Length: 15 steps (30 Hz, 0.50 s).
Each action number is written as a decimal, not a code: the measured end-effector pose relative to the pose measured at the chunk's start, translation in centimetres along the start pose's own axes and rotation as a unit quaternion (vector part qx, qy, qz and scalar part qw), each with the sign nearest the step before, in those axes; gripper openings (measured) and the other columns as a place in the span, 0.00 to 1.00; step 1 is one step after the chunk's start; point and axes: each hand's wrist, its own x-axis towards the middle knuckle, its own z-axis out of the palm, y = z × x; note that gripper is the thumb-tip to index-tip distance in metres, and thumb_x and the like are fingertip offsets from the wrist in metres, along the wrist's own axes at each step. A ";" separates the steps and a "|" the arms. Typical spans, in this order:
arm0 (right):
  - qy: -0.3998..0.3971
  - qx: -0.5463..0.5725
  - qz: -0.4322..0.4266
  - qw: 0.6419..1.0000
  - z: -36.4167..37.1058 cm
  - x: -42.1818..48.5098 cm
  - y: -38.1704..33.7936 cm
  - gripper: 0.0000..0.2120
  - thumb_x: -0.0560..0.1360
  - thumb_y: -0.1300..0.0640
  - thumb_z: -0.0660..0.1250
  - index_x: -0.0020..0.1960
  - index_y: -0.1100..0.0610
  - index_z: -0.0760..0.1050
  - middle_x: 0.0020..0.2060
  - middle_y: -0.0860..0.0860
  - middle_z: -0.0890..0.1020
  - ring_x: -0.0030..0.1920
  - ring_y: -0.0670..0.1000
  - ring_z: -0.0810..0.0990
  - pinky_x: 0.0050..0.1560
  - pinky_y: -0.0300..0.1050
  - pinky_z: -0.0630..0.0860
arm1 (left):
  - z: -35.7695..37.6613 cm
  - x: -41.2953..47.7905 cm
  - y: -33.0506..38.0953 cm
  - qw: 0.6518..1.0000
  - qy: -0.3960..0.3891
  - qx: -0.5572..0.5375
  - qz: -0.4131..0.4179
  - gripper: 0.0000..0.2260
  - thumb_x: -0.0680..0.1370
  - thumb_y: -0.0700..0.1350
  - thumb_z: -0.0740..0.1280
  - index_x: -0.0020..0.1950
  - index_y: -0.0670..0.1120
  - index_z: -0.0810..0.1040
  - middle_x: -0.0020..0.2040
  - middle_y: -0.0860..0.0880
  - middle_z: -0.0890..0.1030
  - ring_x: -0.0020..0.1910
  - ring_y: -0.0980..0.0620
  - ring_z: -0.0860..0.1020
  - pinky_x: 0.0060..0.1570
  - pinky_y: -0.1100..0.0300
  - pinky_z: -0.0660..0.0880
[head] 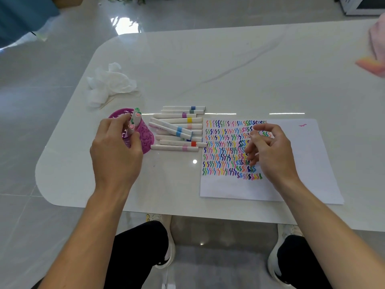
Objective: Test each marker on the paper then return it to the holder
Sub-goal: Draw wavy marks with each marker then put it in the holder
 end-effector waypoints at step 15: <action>0.009 0.010 0.000 1.000 -1.0 0.2 0.4 0.04 0.84 0.56 0.65 0.58 0.49 0.74 0.33 0.52 0.84 0.28 0.50 0.80 0.29 0.41 0.77 | 2.3 -1.4 3.5 0.979 -0.053 -0.087 0.179 0.07 0.79 0.38 0.71 0.56 0.42 0.83 0.50 0.48 0.82 0.47 0.54 0.79 0.50 0.68 0.74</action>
